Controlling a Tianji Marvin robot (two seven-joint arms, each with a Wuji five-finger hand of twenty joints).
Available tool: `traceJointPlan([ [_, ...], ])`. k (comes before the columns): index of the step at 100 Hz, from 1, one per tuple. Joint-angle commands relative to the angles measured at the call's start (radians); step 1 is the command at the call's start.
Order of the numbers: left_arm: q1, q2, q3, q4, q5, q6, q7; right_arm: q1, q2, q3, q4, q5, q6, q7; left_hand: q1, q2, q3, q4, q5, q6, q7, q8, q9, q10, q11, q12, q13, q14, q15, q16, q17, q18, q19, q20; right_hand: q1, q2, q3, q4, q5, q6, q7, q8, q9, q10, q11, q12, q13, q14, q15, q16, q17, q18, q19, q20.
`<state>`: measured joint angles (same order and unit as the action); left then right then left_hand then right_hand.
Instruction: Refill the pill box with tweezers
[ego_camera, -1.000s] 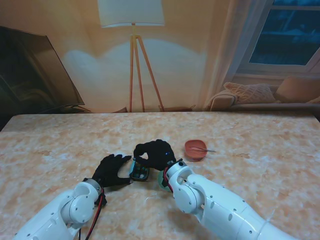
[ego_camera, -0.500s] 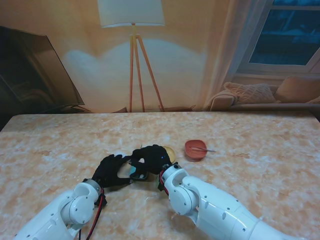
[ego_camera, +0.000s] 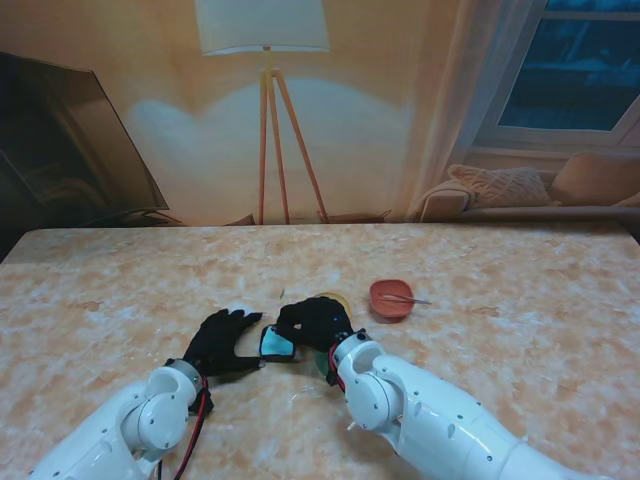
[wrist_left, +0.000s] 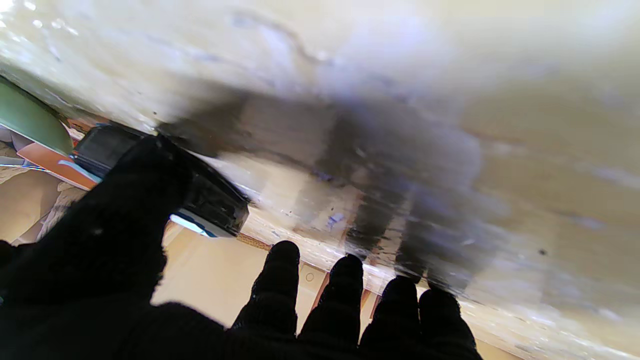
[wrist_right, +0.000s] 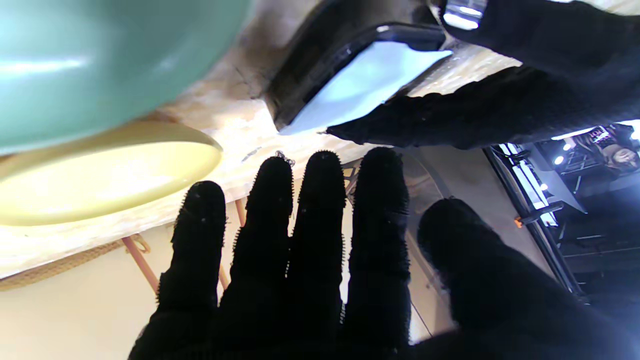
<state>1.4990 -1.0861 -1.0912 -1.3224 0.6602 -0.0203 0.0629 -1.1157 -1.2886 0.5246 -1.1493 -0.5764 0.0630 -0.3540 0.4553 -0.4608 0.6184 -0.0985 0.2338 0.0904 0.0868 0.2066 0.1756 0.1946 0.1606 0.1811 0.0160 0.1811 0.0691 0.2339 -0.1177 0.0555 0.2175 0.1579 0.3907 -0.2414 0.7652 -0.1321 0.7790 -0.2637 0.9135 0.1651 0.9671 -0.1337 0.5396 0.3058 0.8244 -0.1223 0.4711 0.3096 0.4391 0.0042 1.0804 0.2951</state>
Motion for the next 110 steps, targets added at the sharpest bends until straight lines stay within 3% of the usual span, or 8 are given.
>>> traceJointPlan([
  [1,0.026,-0.008,0.011,0.018,0.000,-0.002,-0.030,-0.015,-0.005,-0.001,0.016,0.005,0.001,0.015,0.005,0.014,-0.013,-0.014,0.018,-0.006,-0.002,0.011,0.014,-0.022,0.061,0.026,0.053,-0.011,0.074,0.021,0.089,-0.018,0.157,0.051,-0.013,0.049,-0.018,0.026,0.013,0.003,-0.009,0.013,0.031,0.005,0.014,-0.005,0.017,-0.007,0.014,0.005,-0.004,0.002,0.021,0.018],
  [29,0.033,-0.007,0.005,0.012,0.006,0.000,-0.027,-0.021,-0.004,0.005,0.025,0.011,-0.003,0.012,0.004,0.016,-0.014,-0.015,0.021,-0.005,-0.001,0.012,0.014,-0.023,0.063,0.027,0.053,-0.013,0.075,0.021,0.090,-0.019,0.158,0.051,-0.015,0.045,-0.017,0.027,0.018,0.005,-0.015,0.021,0.032,0.008,0.014,-0.005,0.019,-0.004,0.017,0.005,0.001,0.002,0.026,0.021],
  [59,0.064,-0.004,-0.035,-0.039,0.042,0.007,-0.022,-0.050,0.024,0.064,-0.053,-0.013,0.004,0.020,0.001,0.038,-0.036,-0.015,0.029,0.006,0.000,0.014,0.016,-0.023,0.069,0.031,0.053,-0.013,0.076,0.021,0.089,-0.015,0.160,0.052,-0.046,0.040,-0.039,0.032,-0.022,0.029,-0.054,0.022,-0.007,0.020,-0.009,-0.014,-0.013,0.006,-0.003,-0.002,-0.010,0.012,0.021,0.020],
  [74,0.093,0.001,-0.077,-0.094,0.077,0.017,-0.030,-0.070,0.042,0.106,-0.097,-0.034,0.007,0.020,0.006,0.054,-0.065,-0.013,0.039,0.017,0.001,0.015,0.018,-0.022,0.072,0.032,0.055,-0.013,0.075,0.021,0.089,-0.015,0.160,0.053,-0.082,0.030,-0.040,0.057,-0.079,0.063,-0.137,0.045,-0.067,0.031,-0.046,-0.024,-0.063,0.010,-0.042,-0.017,-0.032,0.023,0.006,0.016],
  [81,0.110,0.003,-0.101,-0.123,0.098,0.022,-0.032,-0.079,0.052,0.128,-0.117,-0.053,0.006,0.020,0.009,0.061,-0.078,-0.012,0.050,0.024,0.002,0.016,0.021,-0.024,0.074,0.033,0.058,-0.016,0.076,0.021,0.090,-0.016,0.162,0.053,-0.100,0.036,-0.056,0.085,-0.123,0.087,-0.232,0.161,-0.119,0.036,-0.071,-0.030,-0.109,0.009,-0.068,-0.025,-0.059,0.029,-0.011,0.014],
  [110,0.201,0.001,-0.214,-0.254,0.180,0.047,0.005,-0.139,0.105,0.258,-0.215,-0.169,-0.026,0.016,0.027,0.080,-0.118,-0.006,0.085,0.053,0.004,0.017,0.037,-0.026,0.079,0.036,0.063,-0.028,0.079,0.022,0.091,-0.025,0.170,0.057,-0.184,-0.036,-0.075,0.075,-0.322,0.187,-0.355,0.122,-0.337,0.079,-0.142,-0.052,-0.301,0.022,-0.162,-0.062,-0.190,0.054,-0.088,-0.012],
])
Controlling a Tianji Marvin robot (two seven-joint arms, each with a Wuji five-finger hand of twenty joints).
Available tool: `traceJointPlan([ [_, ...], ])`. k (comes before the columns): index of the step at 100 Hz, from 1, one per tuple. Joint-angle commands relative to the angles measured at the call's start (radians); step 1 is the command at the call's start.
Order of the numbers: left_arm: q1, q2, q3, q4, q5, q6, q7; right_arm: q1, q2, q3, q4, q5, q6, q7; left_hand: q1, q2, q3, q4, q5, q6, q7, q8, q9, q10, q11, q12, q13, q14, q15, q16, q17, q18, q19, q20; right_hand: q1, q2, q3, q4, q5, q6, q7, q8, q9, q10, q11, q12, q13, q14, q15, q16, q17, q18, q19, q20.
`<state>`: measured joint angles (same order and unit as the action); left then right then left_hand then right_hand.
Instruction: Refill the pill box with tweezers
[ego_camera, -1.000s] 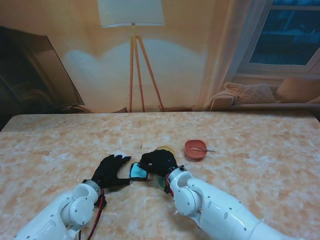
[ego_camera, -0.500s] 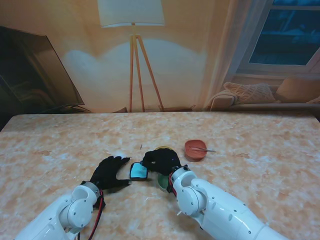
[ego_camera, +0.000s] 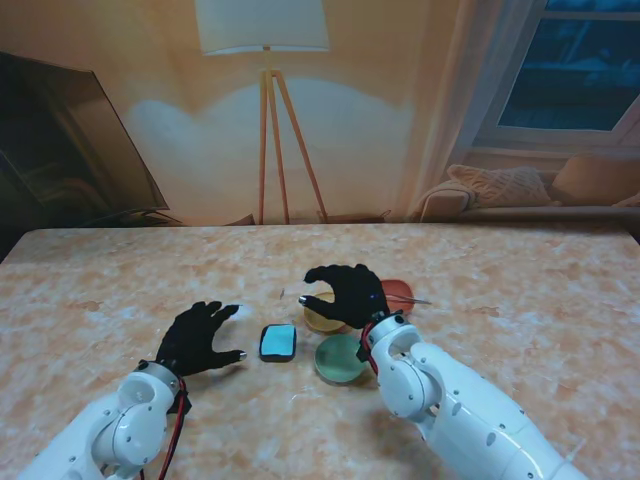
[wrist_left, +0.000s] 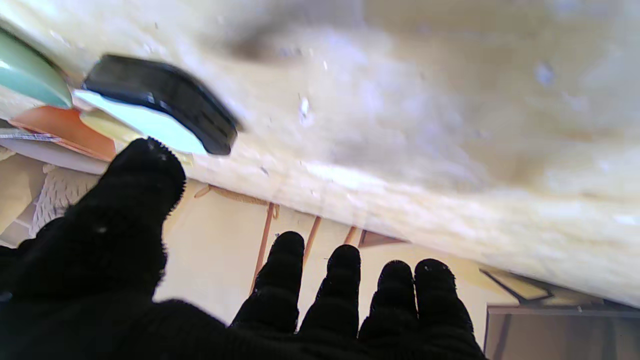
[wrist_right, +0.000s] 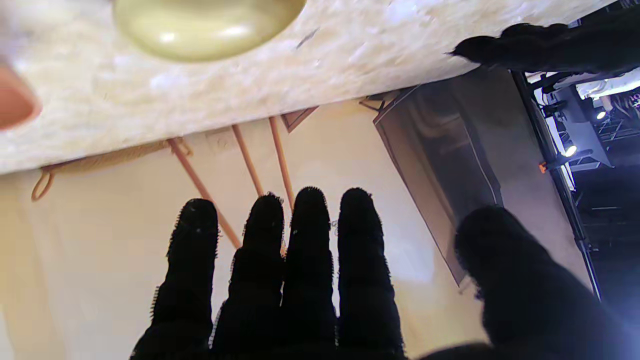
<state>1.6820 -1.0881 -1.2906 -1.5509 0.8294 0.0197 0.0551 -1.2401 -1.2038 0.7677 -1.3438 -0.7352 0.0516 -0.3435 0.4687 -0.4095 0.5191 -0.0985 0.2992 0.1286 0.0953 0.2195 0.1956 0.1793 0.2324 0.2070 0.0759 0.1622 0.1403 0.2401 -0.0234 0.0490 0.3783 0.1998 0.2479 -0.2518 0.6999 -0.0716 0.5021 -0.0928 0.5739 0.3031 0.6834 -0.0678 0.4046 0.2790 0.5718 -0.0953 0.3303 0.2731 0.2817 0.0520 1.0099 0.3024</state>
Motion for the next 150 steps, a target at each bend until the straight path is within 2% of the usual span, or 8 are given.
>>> traceJointPlan([
  [1,0.022,0.002,-0.019,-0.030,0.013,0.007,0.016,-0.018,0.022,0.021,-0.024,-0.016,-0.018,0.006,0.015,0.029,-0.019,-0.006,0.020,0.016,-0.005,0.004,0.017,-0.012,0.008,0.010,0.003,-0.009,0.007,0.015,-0.004,-0.019,0.009,0.016,-0.044,-0.027,-0.010,0.015,-0.050,0.019,-0.019,-0.018,-0.060,0.014,-0.009,-0.026,-0.054,-0.005,-0.023,-0.027,-0.038,0.006,-0.020,-0.021],
  [20,0.088,-0.005,-0.091,-0.117,0.049,0.007,0.062,-0.087,0.056,0.131,-0.097,-0.097,-0.080,0.008,0.025,0.041,-0.051,-0.003,0.036,0.033,-0.011,0.002,0.023,-0.015,0.006,0.010,0.002,-0.017,0.007,0.013,-0.005,-0.025,0.006,0.014,-0.115,-0.046,-0.026,0.015,-0.104,0.074,-0.091,-0.043,-0.158,0.040,-0.022,-0.033,-0.140,0.012,-0.056,-0.045,-0.101,0.005,-0.073,-0.043],
  [41,0.156,-0.012,-0.154,-0.195,0.070,-0.010,0.103,-0.185,0.088,0.253,-0.155,-0.167,-0.176,0.032,0.035,0.042,-0.070,0.001,0.048,0.048,-0.016,0.000,0.031,-0.014,0.006,0.010,0.004,-0.019,0.007,0.010,-0.003,-0.031,0.001,0.011,-0.165,-0.047,-0.041,0.013,-0.125,0.114,-0.140,-0.058,-0.207,0.064,-0.035,-0.040,-0.183,0.027,-0.075,-0.057,-0.133,0.001,-0.114,-0.063],
  [58,0.203,-0.020,-0.174,-0.220,0.050,-0.039,0.140,-0.270,0.105,0.339,-0.170,-0.221,-0.254,0.014,0.043,0.039,-0.074,0.003,0.053,0.054,-0.021,-0.002,0.036,-0.012,0.007,0.011,0.004,-0.019,0.011,0.010,0.000,-0.034,0.001,0.011,-0.190,-0.051,-0.041,0.014,-0.133,0.135,-0.173,-0.067,-0.231,0.077,-0.039,-0.044,-0.201,0.039,-0.083,-0.063,-0.138,0.002,-0.136,-0.076],
  [76,0.226,-0.023,-0.167,-0.216,0.038,-0.050,0.160,-0.353,0.109,0.411,-0.172,-0.240,-0.314,-0.028,0.046,0.034,-0.071,0.003,0.058,0.057,-0.024,-0.003,0.040,-0.012,0.008,0.012,0.005,-0.020,0.016,0.009,0.000,-0.035,0.007,0.014,-0.192,-0.054,-0.037,0.014,-0.126,0.141,-0.187,-0.068,-0.232,0.081,-0.034,-0.044,-0.202,0.043,-0.083,-0.064,-0.138,0.004,-0.147,-0.083],
  [103,0.215,-0.022,-0.140,-0.197,0.026,-0.057,0.158,-0.423,0.107,0.462,-0.163,-0.249,-0.342,-0.088,0.046,0.033,-0.069,0.003,0.058,0.061,-0.026,-0.004,0.039,-0.011,0.009,0.013,0.003,-0.020,0.019,0.006,-0.001,-0.036,0.008,0.015,-0.185,-0.058,-0.037,0.014,-0.117,0.137,-0.193,-0.064,-0.228,0.080,-0.030,-0.043,-0.196,0.044,-0.079,-0.064,-0.134,0.003,-0.149,-0.087],
  [150,0.208,-0.020,-0.124,-0.193,0.030,-0.053,0.150,-0.428,0.105,0.469,-0.168,-0.244,-0.360,-0.099,0.045,0.030,-0.061,0.002,0.058,0.059,-0.028,-0.005,0.040,-0.014,0.011,0.014,0.005,-0.020,0.024,0.004,-0.001,-0.035,0.014,0.018,-0.177,-0.057,-0.041,0.014,-0.111,0.136,-0.190,-0.054,-0.223,0.079,-0.025,-0.042,-0.193,0.043,-0.077,-0.063,-0.131,0.002,-0.151,-0.091],
])
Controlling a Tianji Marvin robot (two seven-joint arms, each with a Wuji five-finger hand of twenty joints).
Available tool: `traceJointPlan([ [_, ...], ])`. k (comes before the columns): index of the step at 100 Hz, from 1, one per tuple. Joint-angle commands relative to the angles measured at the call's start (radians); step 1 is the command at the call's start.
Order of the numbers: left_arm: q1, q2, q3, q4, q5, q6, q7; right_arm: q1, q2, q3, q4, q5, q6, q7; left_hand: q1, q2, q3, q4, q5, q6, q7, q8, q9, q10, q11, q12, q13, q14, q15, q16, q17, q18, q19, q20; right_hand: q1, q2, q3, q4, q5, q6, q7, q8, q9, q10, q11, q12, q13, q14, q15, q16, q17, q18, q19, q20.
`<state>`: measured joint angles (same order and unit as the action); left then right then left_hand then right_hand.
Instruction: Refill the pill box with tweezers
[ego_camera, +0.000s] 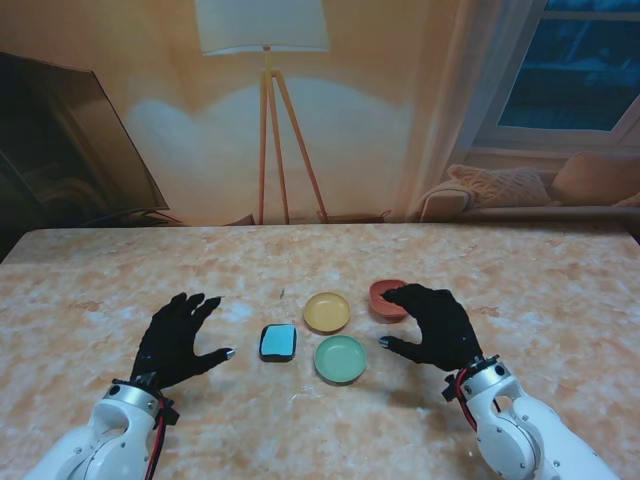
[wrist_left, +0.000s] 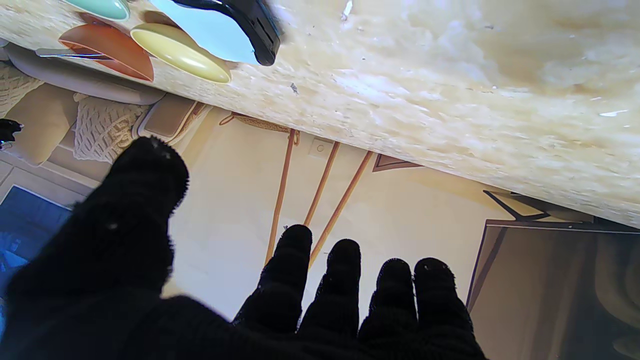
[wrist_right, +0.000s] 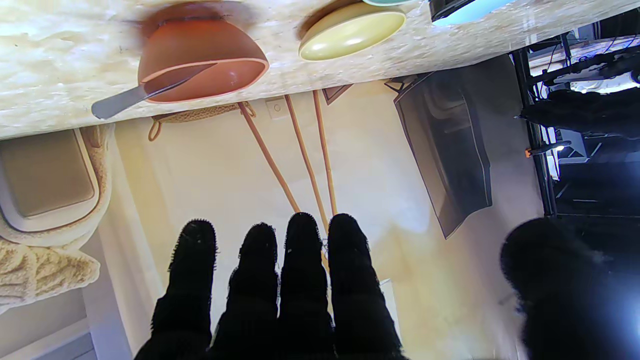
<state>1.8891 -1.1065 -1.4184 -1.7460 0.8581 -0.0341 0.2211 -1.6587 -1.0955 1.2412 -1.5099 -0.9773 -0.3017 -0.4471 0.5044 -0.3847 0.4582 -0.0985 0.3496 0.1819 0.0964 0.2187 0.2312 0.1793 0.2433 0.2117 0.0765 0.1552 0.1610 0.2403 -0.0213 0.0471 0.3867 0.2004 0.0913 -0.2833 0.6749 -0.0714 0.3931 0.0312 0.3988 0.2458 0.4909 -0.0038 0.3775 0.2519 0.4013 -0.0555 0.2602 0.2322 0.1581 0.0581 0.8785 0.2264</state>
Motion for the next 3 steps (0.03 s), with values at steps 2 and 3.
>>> traceJointPlan([
  [2,0.000,-0.002,0.005,0.003,0.001,0.001,-0.016,-0.009,-0.004,-0.005,-0.002,-0.001,-0.008,0.006,0.009,0.006,0.001,0.002,0.008,0.007,-0.028,-0.004,0.005,-0.013,0.000,0.010,0.004,-0.012,0.003,0.004,-0.003,-0.033,0.006,0.017,-0.021,-0.025,-0.016,0.014,-0.002,0.011,-0.015,0.003,-0.031,0.014,0.002,-0.015,-0.022,0.004,-0.007,-0.022,-0.007,-0.004,-0.019,-0.015],
  [3,-0.001,-0.002,0.005,0.003,0.001,0.001,-0.016,-0.009,-0.004,-0.005,-0.003,-0.001,-0.008,0.007,0.009,0.005,0.001,0.002,0.008,0.008,-0.028,-0.004,0.004,-0.013,0.000,0.010,0.004,-0.012,0.003,0.004,-0.003,-0.033,0.006,0.017,-0.021,-0.025,-0.016,0.014,-0.002,0.011,-0.016,0.003,-0.031,0.015,0.002,-0.015,-0.022,0.003,-0.007,-0.022,-0.007,-0.004,-0.019,-0.015],
])
